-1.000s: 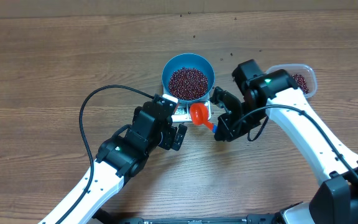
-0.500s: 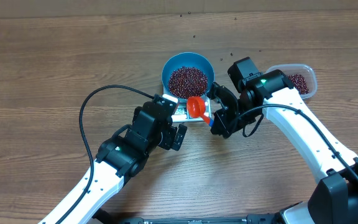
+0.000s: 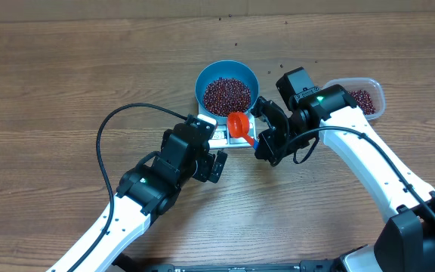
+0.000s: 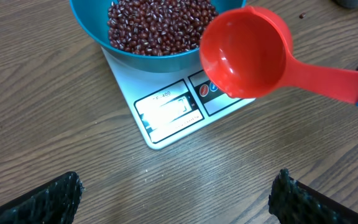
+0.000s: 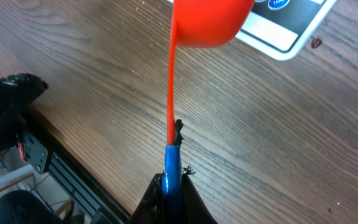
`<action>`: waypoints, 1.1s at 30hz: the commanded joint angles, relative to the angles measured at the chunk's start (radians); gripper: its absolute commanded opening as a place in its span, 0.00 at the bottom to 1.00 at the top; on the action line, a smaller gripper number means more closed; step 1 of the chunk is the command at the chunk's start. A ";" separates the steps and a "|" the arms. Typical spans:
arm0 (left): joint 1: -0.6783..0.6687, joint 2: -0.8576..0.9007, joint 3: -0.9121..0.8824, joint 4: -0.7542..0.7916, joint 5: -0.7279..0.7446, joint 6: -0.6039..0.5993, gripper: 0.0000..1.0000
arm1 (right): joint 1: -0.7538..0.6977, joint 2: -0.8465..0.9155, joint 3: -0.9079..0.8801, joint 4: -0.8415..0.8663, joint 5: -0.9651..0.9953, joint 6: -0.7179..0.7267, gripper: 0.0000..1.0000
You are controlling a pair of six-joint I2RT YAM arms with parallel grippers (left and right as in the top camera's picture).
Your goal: Scoop item into bowl and weigh 150g on scale
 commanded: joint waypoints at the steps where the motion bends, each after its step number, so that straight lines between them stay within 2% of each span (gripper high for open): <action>1: 0.006 0.004 0.005 0.000 -0.012 0.012 1.00 | 0.003 0.002 -0.005 0.024 0.006 0.003 0.04; 20: 0.006 0.004 0.005 0.000 -0.012 0.012 1.00 | 0.003 0.002 -0.005 0.043 0.018 0.003 0.04; 27: 0.006 0.004 0.005 0.000 -0.012 0.012 1.00 | -0.005 -0.016 0.019 -0.109 0.140 -0.013 0.04; 33: 0.006 0.004 0.005 0.000 -0.013 0.012 1.00 | -0.045 -0.088 0.071 -0.183 0.156 -0.023 0.04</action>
